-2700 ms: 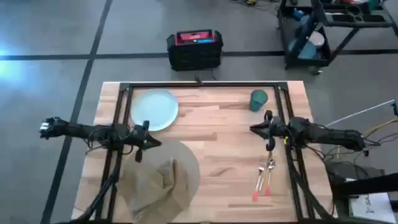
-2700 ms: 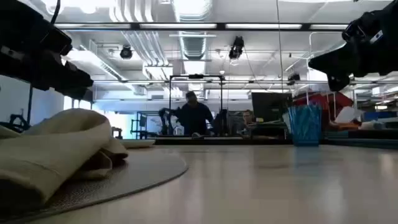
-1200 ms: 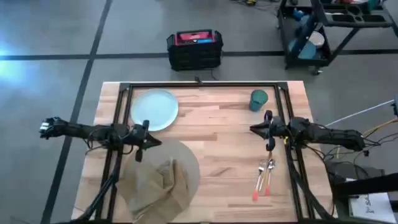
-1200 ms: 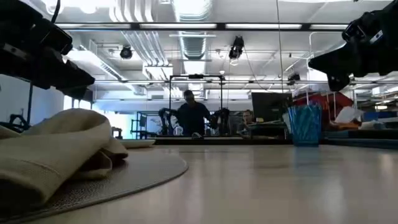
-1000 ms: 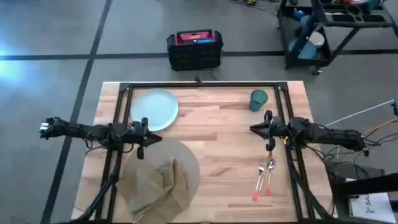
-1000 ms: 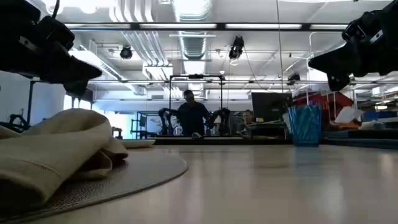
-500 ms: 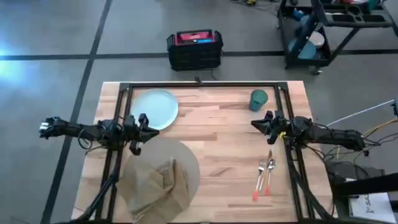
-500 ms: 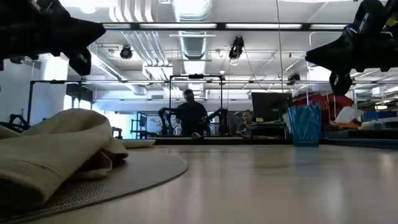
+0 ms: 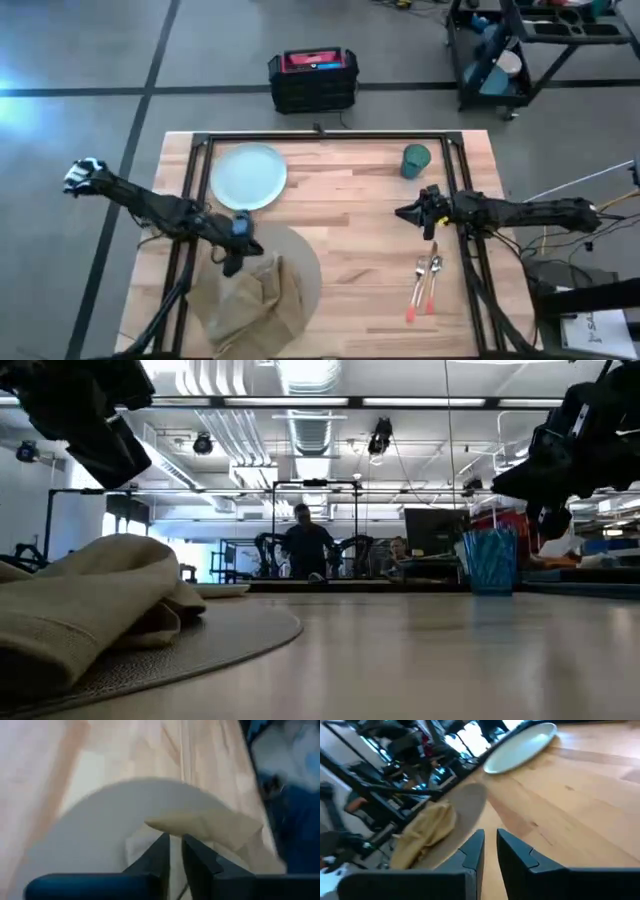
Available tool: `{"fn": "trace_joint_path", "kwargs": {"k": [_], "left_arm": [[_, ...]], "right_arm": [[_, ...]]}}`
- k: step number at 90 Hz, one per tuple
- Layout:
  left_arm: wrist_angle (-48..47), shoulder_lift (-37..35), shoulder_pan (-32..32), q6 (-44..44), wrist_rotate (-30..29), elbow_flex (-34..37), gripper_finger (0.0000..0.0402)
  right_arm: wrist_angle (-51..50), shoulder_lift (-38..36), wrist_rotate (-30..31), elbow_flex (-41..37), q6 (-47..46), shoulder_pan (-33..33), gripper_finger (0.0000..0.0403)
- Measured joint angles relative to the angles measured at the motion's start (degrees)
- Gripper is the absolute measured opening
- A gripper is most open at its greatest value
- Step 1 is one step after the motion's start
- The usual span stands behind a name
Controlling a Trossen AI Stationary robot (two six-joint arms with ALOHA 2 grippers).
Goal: Set table place
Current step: Move the grey tablemat to the center of the table
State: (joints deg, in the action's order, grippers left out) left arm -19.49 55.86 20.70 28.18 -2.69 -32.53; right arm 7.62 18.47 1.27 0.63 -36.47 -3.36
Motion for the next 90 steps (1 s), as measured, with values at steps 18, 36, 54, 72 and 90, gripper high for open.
{"fn": "trace_joint_path", "kwargs": {"k": [18, 36, 54, 72, 90], "left_arm": [[-0.8, 14.1, -0.4, 1.9, -0.6, -6.3, 0.0241], [-2.2, 26.6, -2.0, 5.3, -1.9, -10.1, 0.0357], [-5.4, 35.4, -5.2, 10.6, -1.1, -13.5, 0.0347], [-9.2, 38.7, -5.5, 9.5, 2.8, -19.9, 0.011], [-16.2, 36.6, -5.5, 3.3, -1.6, -28.6, 0.0007]], "right_arm": [[1.3, 5.1, 4.8, 0.0, 0.5, 0.0, 0.0088], [1.4, 7.8, 1.6, 0.0, 3.9, 0.0, 0.0138], [2.6, 9.8, 1.5, 0.0, 8.3, 0.0, 0.0166], [2.5, 10.9, 3.1, 0.0, 8.0, 0.0, 0.0131], [6.0, 13.3, -3.6, 0.0, 9.9, 0.0, 0.0028]]}}
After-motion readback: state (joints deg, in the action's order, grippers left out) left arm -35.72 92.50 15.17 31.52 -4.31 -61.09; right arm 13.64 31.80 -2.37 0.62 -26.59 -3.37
